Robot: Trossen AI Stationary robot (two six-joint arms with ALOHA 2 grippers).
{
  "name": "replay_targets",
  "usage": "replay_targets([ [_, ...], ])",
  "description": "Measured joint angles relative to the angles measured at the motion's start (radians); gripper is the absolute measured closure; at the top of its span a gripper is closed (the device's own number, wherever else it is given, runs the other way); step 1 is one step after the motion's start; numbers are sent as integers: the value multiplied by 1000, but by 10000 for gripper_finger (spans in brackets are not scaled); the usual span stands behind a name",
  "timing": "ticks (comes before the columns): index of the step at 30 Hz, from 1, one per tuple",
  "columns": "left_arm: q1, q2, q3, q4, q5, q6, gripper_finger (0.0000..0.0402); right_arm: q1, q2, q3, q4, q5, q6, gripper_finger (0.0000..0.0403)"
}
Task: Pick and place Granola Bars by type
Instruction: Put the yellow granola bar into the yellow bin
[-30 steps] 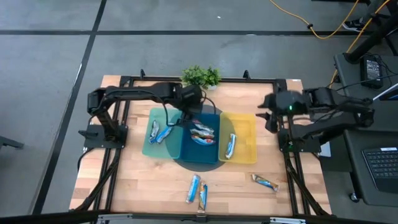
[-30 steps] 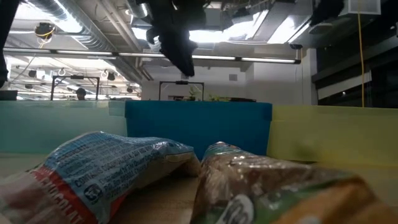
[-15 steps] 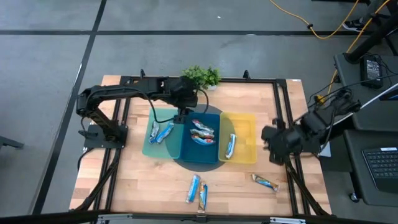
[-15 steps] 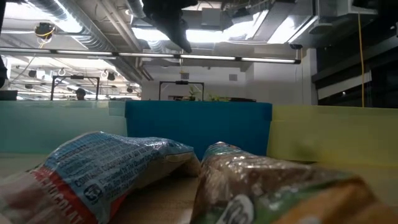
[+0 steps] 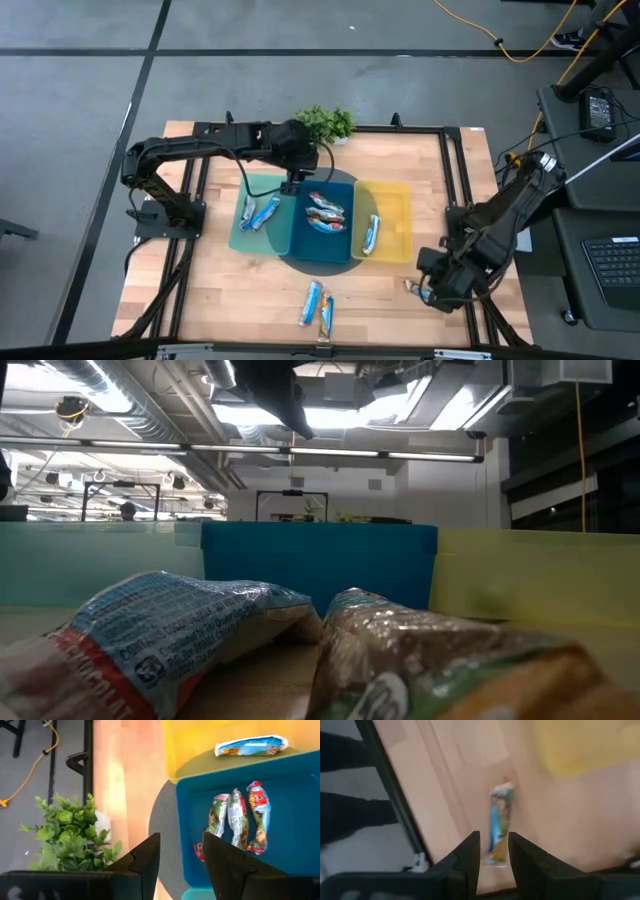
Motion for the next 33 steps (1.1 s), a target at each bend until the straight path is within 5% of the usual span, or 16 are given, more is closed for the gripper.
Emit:
replay_targets([
  [5, 12, 0, 0, 24, -1, 18, 262, 29, -4, -115, 204, -32, 177, 271],
  [10, 24, 1, 0, 36, 28, 18, 262, 36, -5, -239, 399, -103, 292, 198],
  [17, 33, 1, 0, 37, 67, 8, 262, 36, 13, -373, 420, -191, 371, 116],
  [33, 30, 2, 0, 35, 70, -79, 263, 36, 79, -476, 547, -182, 355, 131],
])
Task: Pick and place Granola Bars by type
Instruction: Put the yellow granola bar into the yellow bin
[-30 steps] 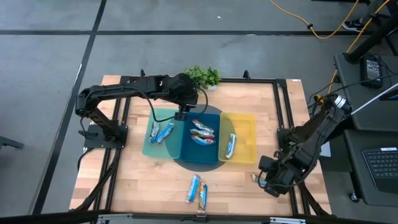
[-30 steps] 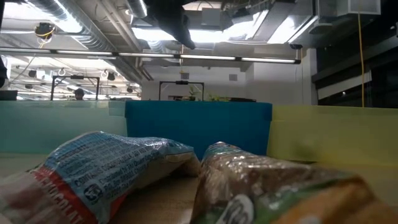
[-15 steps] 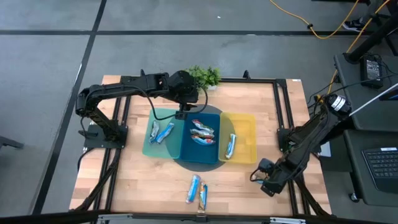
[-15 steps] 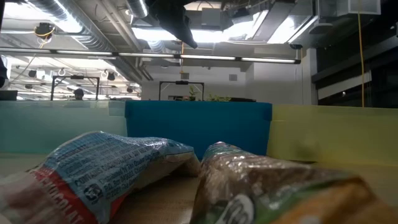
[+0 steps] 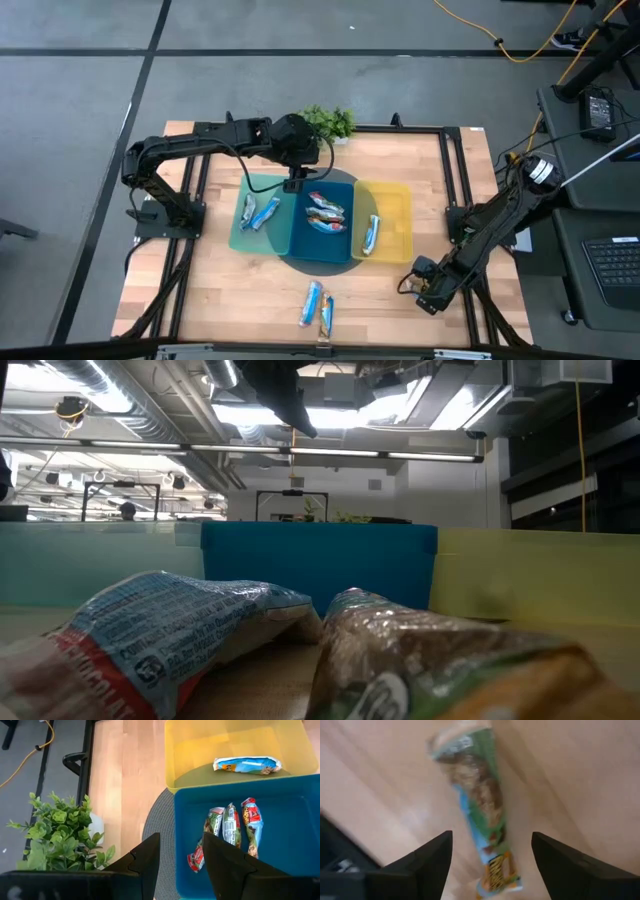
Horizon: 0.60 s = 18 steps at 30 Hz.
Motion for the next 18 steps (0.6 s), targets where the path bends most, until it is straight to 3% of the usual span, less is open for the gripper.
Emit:
replay_targets([
  [12, 5, 0, 0, 0, -2, 27, 263, 0, 104, 5, -1, -8, -7, 132],
  [18, 5, 0, 0, 0, -3, 36, 263, 0, 103, 2, -9, -9, -7, 179],
])
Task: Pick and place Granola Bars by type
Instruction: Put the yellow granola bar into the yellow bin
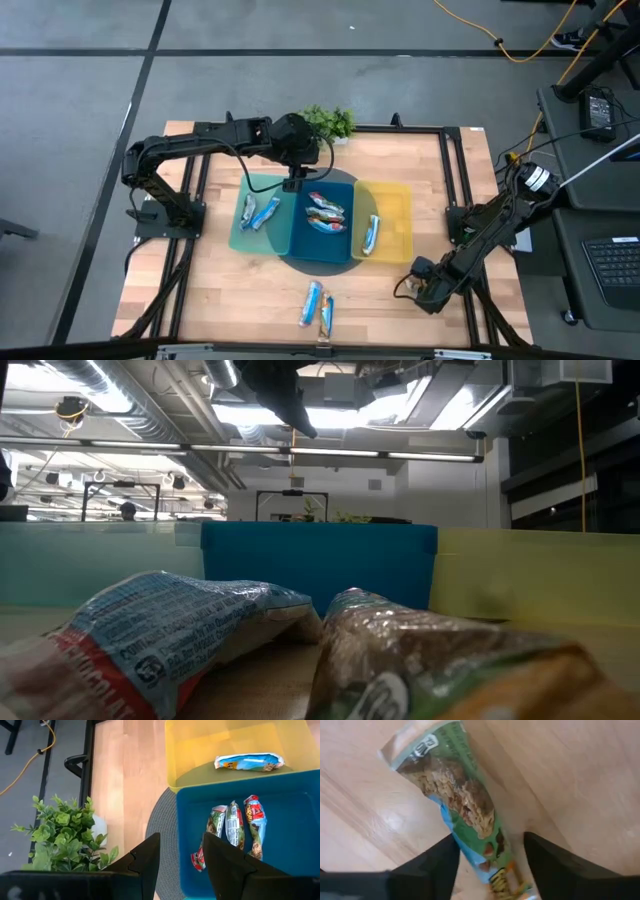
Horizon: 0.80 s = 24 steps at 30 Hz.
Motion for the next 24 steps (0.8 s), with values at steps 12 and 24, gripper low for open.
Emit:
replay_targets([
  [12, 0, 0, 0, 0, -1, 0, 263, 1, 4, 65, -94, -17, -28, 321],
  [24, 0, 0, 0, 0, -1, 26, 263, 0, 3, 259, -193, 10, -65, 358],
])
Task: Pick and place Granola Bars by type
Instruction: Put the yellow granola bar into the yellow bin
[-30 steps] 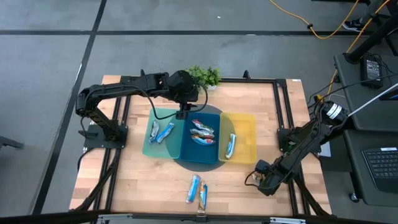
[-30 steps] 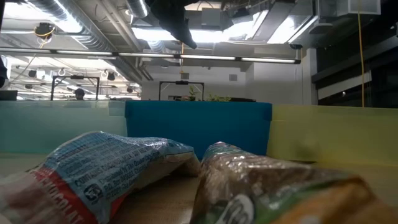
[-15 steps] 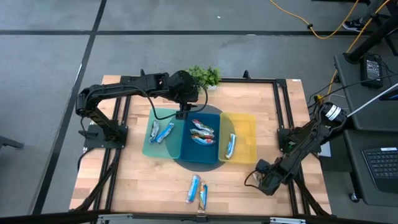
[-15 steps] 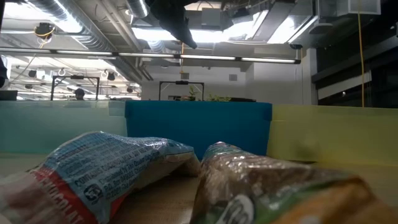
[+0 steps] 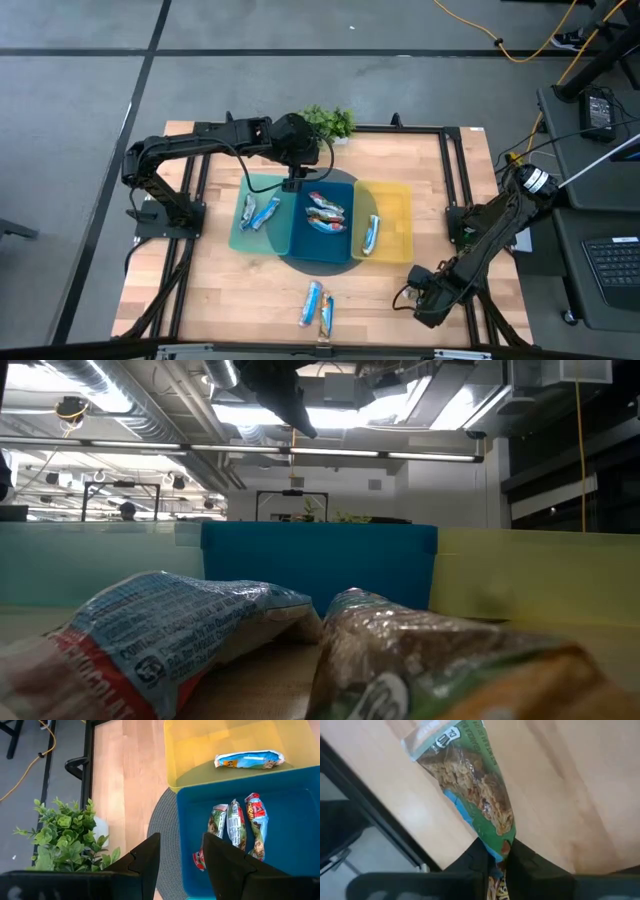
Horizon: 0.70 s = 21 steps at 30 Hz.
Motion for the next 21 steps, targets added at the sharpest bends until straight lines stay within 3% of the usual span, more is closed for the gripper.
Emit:
replay_targets([
  [13, 0, 0, 0, 8, 0, 54, 263, -73, -11, 305, -407, 240, -4, 358],
  [21, 0, 0, 0, 43, 1, 62, 263, -171, -173, 351, -444, 342, -69, 358],
])
